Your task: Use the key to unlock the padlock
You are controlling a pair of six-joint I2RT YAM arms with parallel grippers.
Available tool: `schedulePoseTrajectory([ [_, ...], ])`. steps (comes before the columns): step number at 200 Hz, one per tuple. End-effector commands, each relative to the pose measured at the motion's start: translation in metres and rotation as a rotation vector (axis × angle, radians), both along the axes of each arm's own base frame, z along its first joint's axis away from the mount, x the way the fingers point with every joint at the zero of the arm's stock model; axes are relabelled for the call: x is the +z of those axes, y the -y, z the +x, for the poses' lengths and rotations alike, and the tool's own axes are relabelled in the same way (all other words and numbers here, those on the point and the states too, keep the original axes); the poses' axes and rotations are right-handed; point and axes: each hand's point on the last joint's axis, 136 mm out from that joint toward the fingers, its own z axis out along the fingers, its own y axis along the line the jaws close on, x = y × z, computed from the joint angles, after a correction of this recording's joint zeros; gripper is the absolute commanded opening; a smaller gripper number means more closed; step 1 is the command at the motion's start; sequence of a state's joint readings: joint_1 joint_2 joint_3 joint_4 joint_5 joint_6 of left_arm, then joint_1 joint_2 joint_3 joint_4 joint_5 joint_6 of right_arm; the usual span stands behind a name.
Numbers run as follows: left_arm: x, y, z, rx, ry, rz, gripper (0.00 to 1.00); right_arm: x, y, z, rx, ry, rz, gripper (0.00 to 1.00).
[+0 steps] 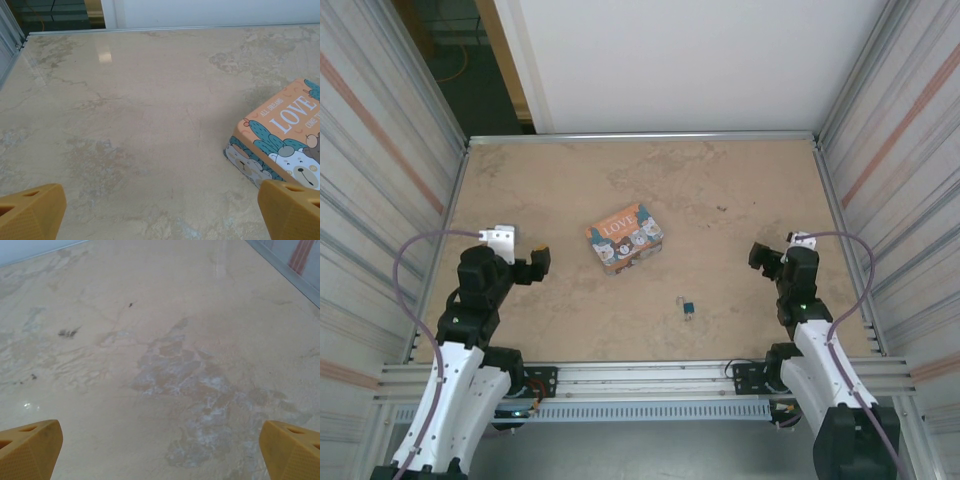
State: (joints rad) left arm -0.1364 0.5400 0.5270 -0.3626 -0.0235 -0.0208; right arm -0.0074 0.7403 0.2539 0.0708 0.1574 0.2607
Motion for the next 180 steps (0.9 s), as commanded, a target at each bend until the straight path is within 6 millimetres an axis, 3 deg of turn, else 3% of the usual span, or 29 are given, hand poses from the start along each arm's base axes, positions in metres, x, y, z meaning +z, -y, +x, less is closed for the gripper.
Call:
schedulePoseTrajectory([
  [1, 0.001, -0.006, 0.003, 0.020, 0.012, 0.031, 0.99, 0.012, 0.006, 0.009, -0.001, 0.085, -0.043, 0.99],
  [44, -0.003, -0.008, 0.005, 0.026, -0.001, 0.044, 0.99, 0.005, 0.004, 0.022, 0.041, 0.105, -0.062, 0.99],
  [149, -0.006, -0.010, 0.007, 0.036, -0.015, 0.059, 0.99, 0.004, -0.020, 0.083, 0.212, 0.188, -0.105, 0.99],
  [180, -0.008, -0.012, 0.007, 0.043, -0.019, 0.062, 0.99, -0.013, -0.022, 0.090, 0.234, 0.186, -0.102, 0.99],
])
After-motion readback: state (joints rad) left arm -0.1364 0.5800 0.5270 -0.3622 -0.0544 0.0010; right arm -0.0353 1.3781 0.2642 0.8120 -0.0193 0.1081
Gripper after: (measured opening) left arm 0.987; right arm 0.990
